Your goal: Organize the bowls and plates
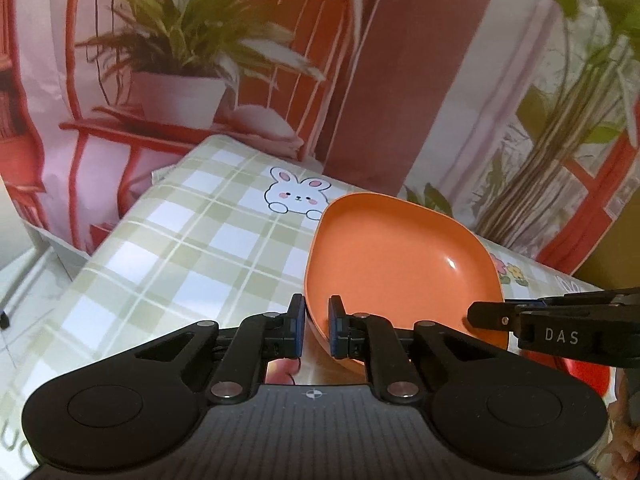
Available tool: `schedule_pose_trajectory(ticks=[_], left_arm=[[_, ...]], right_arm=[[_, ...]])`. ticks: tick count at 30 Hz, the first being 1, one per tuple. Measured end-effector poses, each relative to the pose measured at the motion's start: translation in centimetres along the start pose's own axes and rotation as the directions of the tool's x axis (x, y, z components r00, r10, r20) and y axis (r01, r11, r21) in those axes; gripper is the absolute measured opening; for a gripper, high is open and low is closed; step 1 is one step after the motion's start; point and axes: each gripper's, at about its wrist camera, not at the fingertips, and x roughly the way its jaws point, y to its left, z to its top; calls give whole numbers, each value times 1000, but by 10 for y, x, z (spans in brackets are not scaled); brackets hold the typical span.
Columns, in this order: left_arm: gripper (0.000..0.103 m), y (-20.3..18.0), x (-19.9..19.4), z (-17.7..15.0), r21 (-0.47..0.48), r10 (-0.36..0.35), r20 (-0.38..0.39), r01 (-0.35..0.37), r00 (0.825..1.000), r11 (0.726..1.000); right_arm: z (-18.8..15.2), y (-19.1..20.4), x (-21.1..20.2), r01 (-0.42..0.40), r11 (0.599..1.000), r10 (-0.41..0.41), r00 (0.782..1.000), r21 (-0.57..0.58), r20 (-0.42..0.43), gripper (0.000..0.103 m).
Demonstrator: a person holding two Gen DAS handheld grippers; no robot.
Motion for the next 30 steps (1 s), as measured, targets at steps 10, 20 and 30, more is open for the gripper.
schedule_pose_trajectory(ticks=[10, 20, 30], left_arm=[[14, -36, -55, -14, 21, -26, 21, 26, 999, 999], [14, -75, -95, -28, 81, -44, 44, 40, 998, 996], [14, -100, -128, -58, 68, -50, 61, 46, 997, 997]], right_arm=[[-29, -23, -69, -49, 997, 44, 994, 54, 96, 12], [-70, -51, -124, -92, 988, 66, 978, 122, 197, 12], [-115, -69, -165, -140, 974, 78, 946, 181, 314, 12]])
